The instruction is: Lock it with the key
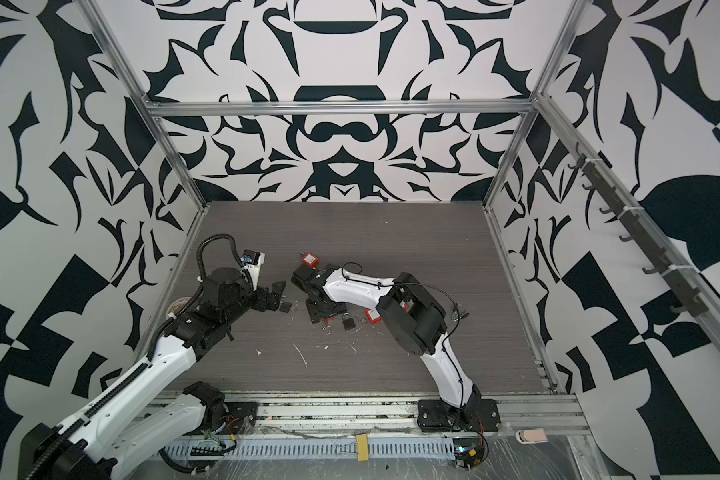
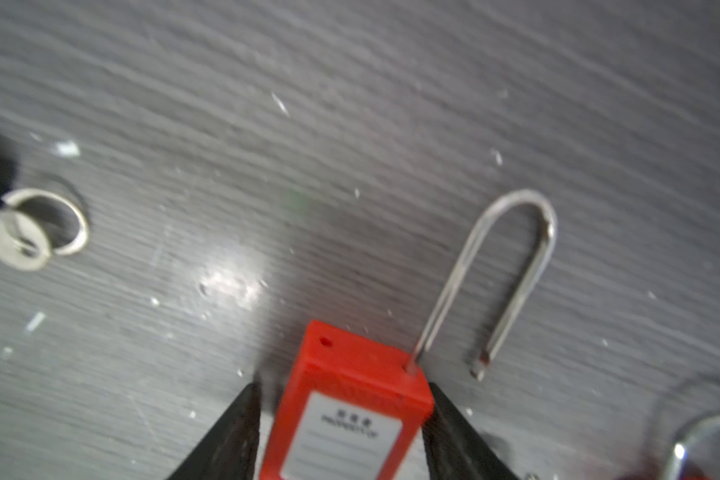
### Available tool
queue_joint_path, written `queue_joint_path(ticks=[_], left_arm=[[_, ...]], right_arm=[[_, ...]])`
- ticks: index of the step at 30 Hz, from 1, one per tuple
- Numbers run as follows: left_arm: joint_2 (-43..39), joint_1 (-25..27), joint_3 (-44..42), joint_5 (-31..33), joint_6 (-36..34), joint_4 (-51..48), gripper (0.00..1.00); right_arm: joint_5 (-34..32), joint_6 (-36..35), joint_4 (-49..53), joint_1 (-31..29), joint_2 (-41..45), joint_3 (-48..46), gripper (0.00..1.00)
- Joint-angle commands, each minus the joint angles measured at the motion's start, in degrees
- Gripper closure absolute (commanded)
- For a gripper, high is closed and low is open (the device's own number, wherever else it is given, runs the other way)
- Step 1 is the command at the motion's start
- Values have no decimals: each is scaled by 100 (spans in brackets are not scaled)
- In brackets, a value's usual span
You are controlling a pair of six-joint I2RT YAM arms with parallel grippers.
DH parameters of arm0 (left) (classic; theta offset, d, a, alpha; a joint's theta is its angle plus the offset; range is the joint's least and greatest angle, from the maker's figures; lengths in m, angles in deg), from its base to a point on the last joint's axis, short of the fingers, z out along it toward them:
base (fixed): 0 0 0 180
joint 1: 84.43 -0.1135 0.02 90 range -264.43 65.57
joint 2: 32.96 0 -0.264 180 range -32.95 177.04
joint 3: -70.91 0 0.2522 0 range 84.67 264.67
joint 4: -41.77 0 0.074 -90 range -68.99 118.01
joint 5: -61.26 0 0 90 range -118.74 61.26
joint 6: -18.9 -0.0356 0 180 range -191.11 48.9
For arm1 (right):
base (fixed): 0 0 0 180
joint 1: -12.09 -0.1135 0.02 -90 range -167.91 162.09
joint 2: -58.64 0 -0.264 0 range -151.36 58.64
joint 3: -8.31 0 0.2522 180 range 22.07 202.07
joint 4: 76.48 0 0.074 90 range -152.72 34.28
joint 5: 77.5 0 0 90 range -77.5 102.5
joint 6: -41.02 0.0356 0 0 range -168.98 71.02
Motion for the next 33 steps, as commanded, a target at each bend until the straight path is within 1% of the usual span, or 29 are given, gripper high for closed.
queue_joint_path(ticks=[1,4,9,12,16,20,24,30,33], left_arm=[[7,-17,-14,-71,23,29,1],[-2,-17,-26,-72,8,55,1],[11,-16,-32,-106,-36,73,1],[24,-16,-33,-110,-48,82,1],[8,-20,-35,-111,-62,73,1],[-20,-24,-65,-128,-71,82,1],[11,-17,-85,-178,-67,134,1],[51,-17,-33,-245,-69,108,1],[33,-18,-50,-257,-71,108,1]], right_arm=[[88,-28,-7,-3,-4,144,37],[-26,-311,-3,-1,-22,144,37],[-287,-1145,19,-4,-18,113,37],[-332,-1381,6,-5,20,74,38],[-320,-1171,115,12,13,37,39],[-337,-682,220,9,31,-76,41],[-383,-358,426,9,4,-62,43],[-343,-67,416,12,153,-130,44],[-255,-66,411,8,154,-121,48]])
